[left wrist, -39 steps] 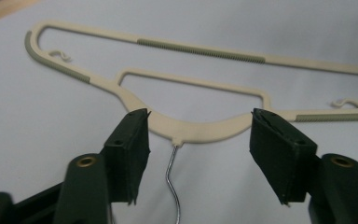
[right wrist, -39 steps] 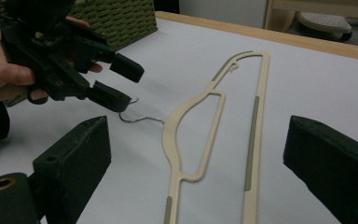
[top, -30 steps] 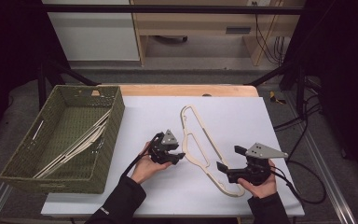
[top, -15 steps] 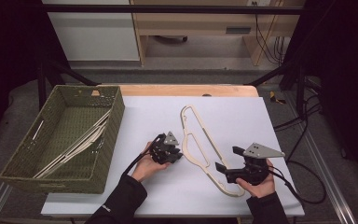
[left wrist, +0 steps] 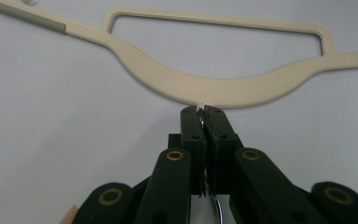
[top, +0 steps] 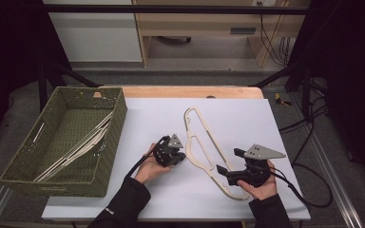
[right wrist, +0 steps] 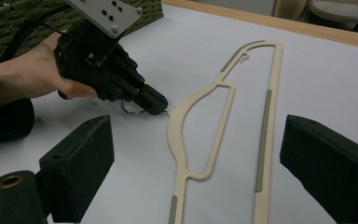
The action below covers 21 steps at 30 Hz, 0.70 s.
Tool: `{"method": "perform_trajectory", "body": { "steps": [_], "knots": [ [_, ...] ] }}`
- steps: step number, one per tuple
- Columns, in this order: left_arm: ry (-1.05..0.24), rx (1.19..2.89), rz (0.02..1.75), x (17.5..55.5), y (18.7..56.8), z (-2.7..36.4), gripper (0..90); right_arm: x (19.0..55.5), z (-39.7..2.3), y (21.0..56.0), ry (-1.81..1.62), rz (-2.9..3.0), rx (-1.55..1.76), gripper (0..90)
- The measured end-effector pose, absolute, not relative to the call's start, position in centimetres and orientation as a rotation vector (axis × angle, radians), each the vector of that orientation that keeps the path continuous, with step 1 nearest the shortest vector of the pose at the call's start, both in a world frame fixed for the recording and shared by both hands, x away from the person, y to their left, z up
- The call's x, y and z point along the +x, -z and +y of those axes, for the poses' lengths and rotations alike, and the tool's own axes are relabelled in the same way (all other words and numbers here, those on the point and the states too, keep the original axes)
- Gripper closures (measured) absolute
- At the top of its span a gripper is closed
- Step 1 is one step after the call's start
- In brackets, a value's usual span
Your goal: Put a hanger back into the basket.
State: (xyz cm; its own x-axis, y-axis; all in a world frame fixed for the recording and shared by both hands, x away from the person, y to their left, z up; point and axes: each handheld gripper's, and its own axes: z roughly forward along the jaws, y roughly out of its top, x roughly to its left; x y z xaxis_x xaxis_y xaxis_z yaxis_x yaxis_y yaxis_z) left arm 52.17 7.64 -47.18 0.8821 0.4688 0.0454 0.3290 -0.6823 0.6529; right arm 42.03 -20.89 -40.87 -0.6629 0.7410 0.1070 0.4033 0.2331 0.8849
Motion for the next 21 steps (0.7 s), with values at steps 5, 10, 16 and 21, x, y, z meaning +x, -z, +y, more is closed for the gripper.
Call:
{"method": "perform_trajectory", "body": {
  "steps": [5,10,16,21],
  "knots": [
    [-0.272,2.404,0.538,52.3,47.0,7.5,88.6,42.3,-20.7,41.1,-1.39,2.193,1.052,10.1],
    [-0.224,2.406,0.531,52.3,46.8,7.6,88.9,42.6,-20.3,41.4,-1.393,2.199,1.065,10.8],
    [-0.21,2.417,0.54,51.5,45.6,7.7,89.1,43.1,-19.5,42.1,-1.375,2.231,1.06,12.3],
    [-0.25,2.43,0.571,50.6,44.4,7.5,89.2,43.5,-18.4,42.8,-1.352,2.261,1.047,14.1]
  ]
}}
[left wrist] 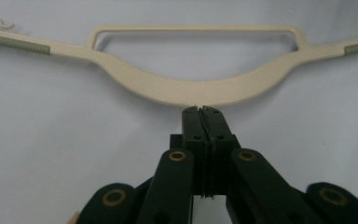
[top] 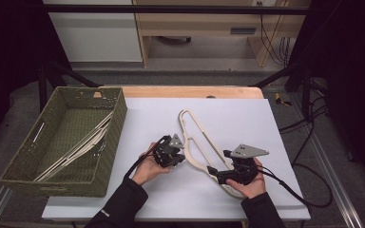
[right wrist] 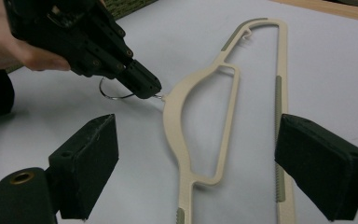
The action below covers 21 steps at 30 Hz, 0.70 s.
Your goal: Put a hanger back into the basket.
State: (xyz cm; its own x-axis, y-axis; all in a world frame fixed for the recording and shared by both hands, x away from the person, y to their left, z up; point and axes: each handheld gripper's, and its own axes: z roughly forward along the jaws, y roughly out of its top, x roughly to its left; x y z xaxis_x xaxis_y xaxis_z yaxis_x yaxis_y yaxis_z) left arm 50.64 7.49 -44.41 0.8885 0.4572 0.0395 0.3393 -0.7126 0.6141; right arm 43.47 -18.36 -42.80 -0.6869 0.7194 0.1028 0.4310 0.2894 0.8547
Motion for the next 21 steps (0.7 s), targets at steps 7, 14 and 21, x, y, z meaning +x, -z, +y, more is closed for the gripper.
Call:
{"method": "perform_trajectory", "body": {
  "steps": [7,14,21],
  "knots": [
    [-0.276,2.434,0.594,49.4,42.7,7.3,89.2,44.3,-16.0,43.7,-1.316,2.319,1.011,18.3],
    [-0.306,2.456,0.594,48.5,41.7,6.9,89.2,44.7,-14.5,44.4,-1.26,2.349,1.004,22.1],
    [-0.324,2.445,0.594,48.1,40.7,6.7,89.2,45.0,-13.4,45.5,-1.167,2.382,0.981,29.1]
  ]
}}
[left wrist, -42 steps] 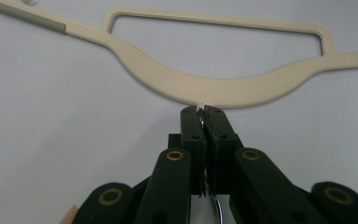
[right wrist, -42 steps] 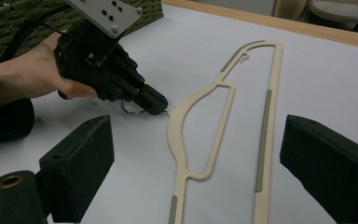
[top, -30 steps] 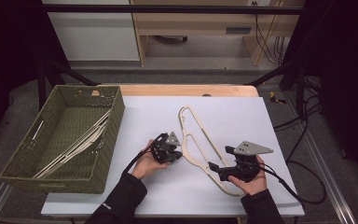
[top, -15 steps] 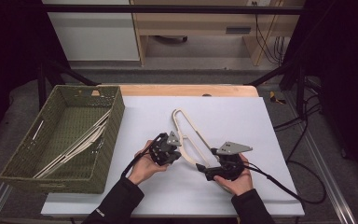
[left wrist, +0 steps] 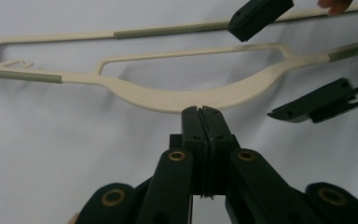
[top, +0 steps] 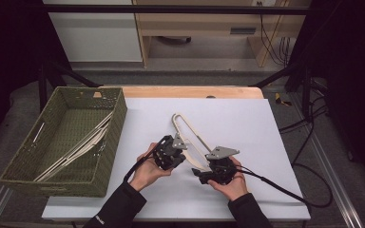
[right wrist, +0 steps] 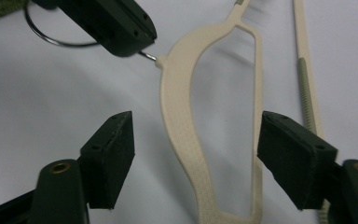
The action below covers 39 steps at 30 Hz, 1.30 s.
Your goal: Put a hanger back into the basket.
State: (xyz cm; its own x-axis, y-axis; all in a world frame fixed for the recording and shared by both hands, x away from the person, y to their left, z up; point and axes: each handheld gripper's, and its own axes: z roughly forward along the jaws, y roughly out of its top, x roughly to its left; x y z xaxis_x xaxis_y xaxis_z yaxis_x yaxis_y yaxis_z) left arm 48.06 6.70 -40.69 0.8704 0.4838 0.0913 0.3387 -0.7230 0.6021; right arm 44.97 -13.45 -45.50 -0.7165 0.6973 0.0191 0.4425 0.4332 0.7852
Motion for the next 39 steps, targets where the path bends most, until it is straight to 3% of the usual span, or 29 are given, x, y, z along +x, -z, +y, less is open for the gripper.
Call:
{"method": "perform_trajectory", "body": {
  "steps": [4,5,11,15,24,27,30,31,32,34,35,39],
  "knots": [
    [-0.32,2.452,0.598,48.0,40.5,6.6,89.2,44.9,-13.1,45.7,-1.125,2.392,0.971,36.4],
    [-0.318,2.45,0.598,48.0,40.5,6.6,89.2,44.9,-12.9,45.7,-1.114,2.392,0.961,42.2],
    [-0.318,2.451,0.601,48.0,40.6,6.6,89.2,44.9,-12.3,45.9,-1.048,2.42,0.903,51.2],
    [-0.318,2.447,0.605,47.9,40.5,6.6,89.2,45.0,-12.0,46.1,-1.027,2.446,0.892,69.1],
    [-0.339,2.408,0.559,47.6,40.2,7.0,88.5,44.9,-12.1,46.0,-1.019,2.45,0.85,72.5],
    [-0.355,2.297,0.538,47.1,39.1,7.6,77.1,44.8,-12.1,46.0,-1.0,2.451,0.834,72.6],
    [-0.39,2.185,0.52,46.4,37.4,8.9,56.8,44.7,-12.1,45.9,-1.002,2.445,0.825,73.0],
    [-0.41,2.145,0.521,46.2,36.8,9.3,56.8,44.7,-12.2,45.8,-0.996,2.444,0.821,73.2],
    [-0.431,2.111,0.522,46.0,36.2,9.9,46.6,44.6,-12.3,45.5,-1.002,2.425,0.823,74.0],
    [-0.455,2.064,0.538,45.5,35.1,11.3,43.0,44.6,-12.5,45.2,-0.998,2.426,0.814,74.7],
    [-0.459,2.031,0.559,45.3,34.6,12.0,35.6,44.4,-12.7,44.8,-1.016,2.405,0.817,76.1],
    [-0.509,1.965,0.617,44.4,33.4,15.1,32.2,44.3,-13.2,44.1,-1.026,2.371,0.808,78.3]
  ]
}}
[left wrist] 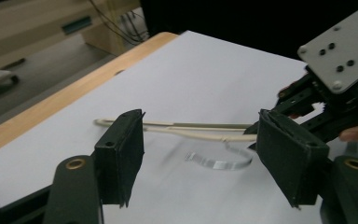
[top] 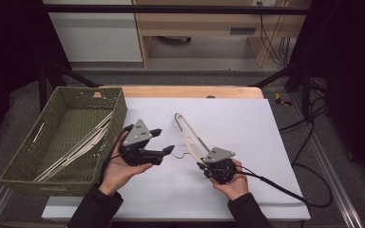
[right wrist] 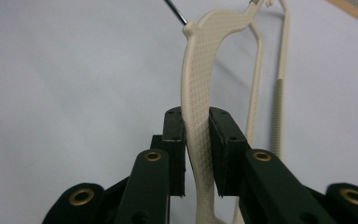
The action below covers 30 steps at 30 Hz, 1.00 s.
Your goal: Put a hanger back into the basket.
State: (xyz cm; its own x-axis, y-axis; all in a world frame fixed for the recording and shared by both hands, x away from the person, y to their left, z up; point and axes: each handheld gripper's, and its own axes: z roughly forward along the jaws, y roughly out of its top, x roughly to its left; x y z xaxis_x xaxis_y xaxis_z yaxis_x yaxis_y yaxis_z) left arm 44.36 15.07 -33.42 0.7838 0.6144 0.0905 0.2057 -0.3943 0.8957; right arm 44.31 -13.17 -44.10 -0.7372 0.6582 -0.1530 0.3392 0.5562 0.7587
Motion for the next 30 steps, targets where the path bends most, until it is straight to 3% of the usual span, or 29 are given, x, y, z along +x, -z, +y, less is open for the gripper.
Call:
{"method": "perform_trajectory", "body": {
  "steps": [7,20,30],
  "knots": [
    [-0.49,1.922,0.676,42.8,34.5,18.2,26.3,44.1,-14.3,42.9,-1.017,2.303,0.814,81.8],
    [-0.448,1.986,0.679,42.4,36.9,17.8,17.4,43.4,-16.8,40.7,-1.101,2.24,0.859,87.0],
    [-0.414,1.994,0.687,43.1,37.8,17.4,16.6,42.2,-15.8,39.6,-1.256,2.332,0.764,87.0]
  ]
}}
